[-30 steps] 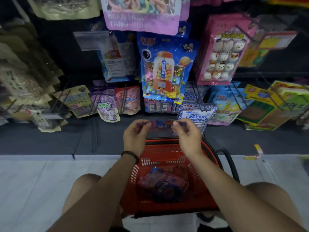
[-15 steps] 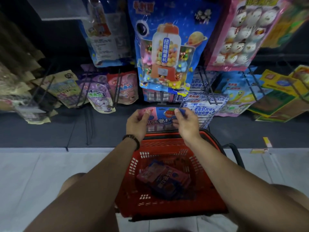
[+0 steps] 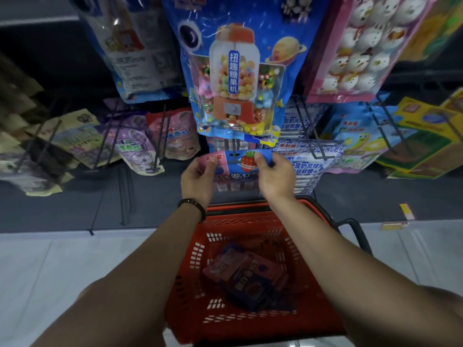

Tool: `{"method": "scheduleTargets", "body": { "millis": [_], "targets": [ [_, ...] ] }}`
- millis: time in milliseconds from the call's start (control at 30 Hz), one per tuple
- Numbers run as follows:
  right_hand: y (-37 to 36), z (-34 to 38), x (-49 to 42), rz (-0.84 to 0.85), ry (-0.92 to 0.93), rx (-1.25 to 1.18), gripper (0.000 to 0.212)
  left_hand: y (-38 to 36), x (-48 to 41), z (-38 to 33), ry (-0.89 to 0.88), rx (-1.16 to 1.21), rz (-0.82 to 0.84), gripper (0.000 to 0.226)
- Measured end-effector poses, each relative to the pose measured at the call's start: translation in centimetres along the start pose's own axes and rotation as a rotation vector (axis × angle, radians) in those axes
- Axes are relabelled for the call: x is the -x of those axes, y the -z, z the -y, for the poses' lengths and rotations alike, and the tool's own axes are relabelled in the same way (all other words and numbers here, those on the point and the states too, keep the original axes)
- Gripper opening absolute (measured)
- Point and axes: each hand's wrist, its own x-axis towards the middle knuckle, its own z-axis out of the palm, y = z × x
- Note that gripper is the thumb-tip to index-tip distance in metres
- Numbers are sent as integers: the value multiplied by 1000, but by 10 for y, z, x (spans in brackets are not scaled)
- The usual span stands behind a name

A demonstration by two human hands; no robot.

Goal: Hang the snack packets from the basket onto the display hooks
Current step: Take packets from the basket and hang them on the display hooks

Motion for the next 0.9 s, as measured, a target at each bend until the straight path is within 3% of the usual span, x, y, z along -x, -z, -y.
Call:
{"method": "scheduleTargets", "body": {
  "millis": [133,233,333,467,533,667,800,900],
  "targets": [
    [-9,0,-9,-106,22,38,32,-7,-11,-3,24,-18,-45,17],
    [-17,1,-3,-125,-64,-36,32,-13,-17,-8,74,-78,-106,39],
    [-21,-9,11,-59,-73,-68,34,-19,-27,-12,96,-96,-124,40],
    [-16,-39,39,142,-59,-6,8,-26,-37,-23,81,-181,-134,48],
    [-11,-59,52,225,-83,27,7,-27,-40,-28,87,-223,-121,55],
    [6,-91,69,356,-192,112,22,-20,-37,-28,67,-274,-112,49],
    [21,-125,77,426,-308,219,6,-2,-6,-21,103,-358,-65,39],
    [38,-146,85,468,-365,357,10,10,53,-2,-8,-586,203,10]
  ]
}}
